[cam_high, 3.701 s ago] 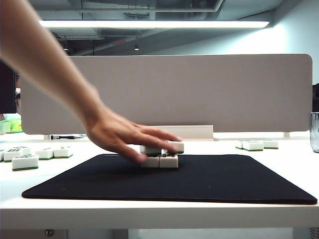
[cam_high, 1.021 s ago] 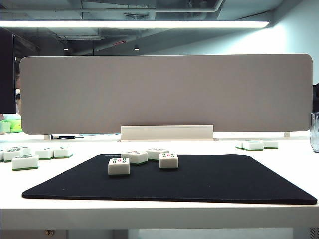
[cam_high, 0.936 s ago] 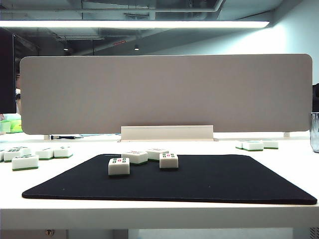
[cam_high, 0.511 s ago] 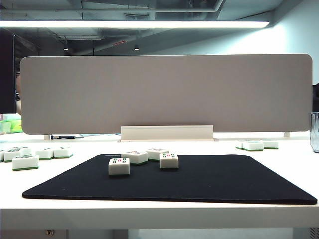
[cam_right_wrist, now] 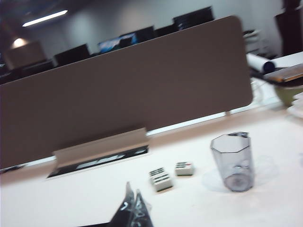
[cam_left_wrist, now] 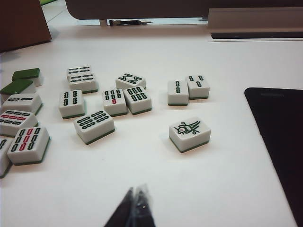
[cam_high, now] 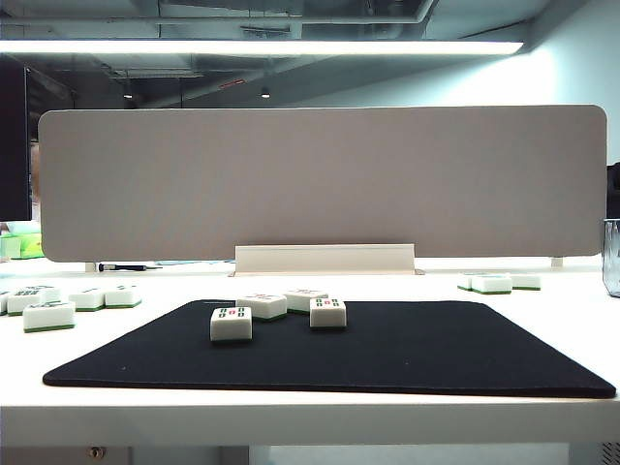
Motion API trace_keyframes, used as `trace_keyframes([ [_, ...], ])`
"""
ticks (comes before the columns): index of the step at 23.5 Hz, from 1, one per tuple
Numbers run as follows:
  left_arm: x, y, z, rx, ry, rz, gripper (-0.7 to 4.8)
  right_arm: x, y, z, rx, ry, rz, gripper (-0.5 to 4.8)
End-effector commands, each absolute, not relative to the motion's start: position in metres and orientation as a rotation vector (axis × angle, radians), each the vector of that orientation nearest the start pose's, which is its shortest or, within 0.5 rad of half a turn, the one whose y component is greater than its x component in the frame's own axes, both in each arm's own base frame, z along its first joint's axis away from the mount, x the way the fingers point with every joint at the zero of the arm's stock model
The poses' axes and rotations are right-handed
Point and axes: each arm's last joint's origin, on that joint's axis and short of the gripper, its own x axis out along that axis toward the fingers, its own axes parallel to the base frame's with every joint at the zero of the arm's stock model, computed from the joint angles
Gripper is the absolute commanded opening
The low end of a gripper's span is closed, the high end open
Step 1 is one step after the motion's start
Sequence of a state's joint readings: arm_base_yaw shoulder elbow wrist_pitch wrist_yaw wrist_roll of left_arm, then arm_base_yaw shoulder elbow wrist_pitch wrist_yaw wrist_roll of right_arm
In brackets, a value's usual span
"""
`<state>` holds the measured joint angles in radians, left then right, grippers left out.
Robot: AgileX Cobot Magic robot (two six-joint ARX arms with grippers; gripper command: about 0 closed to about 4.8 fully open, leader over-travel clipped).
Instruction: Arrange four mahjong tiles into a neat stack, creating two layers of paired tiles.
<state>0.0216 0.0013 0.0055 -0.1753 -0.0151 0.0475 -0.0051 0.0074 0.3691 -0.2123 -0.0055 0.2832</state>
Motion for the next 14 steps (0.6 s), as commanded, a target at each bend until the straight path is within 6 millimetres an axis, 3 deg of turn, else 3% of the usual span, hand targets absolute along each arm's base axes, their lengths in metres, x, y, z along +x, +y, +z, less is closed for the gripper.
trace_keyframes([
  [1, 0.096, 0.002, 0.148, 0.040, 0.182, 0.028, -0.06, 0.049, 0.001, 0.276, 0.277, -0.162, 0.074, -0.01],
  [6, 0.096, 0.002, 0.148, 0.040, 0.182, 0.028, -0.06, 0.037, 0.003, 0.289, 0.274, -0.136, 0.116, -0.01],
  [14, 0.096, 0.003, 0.148, 0.052, 0.183, 0.042, -0.06, 0.028, 0.008, 0.288, 0.282, -0.011, 0.280, -0.01],
])
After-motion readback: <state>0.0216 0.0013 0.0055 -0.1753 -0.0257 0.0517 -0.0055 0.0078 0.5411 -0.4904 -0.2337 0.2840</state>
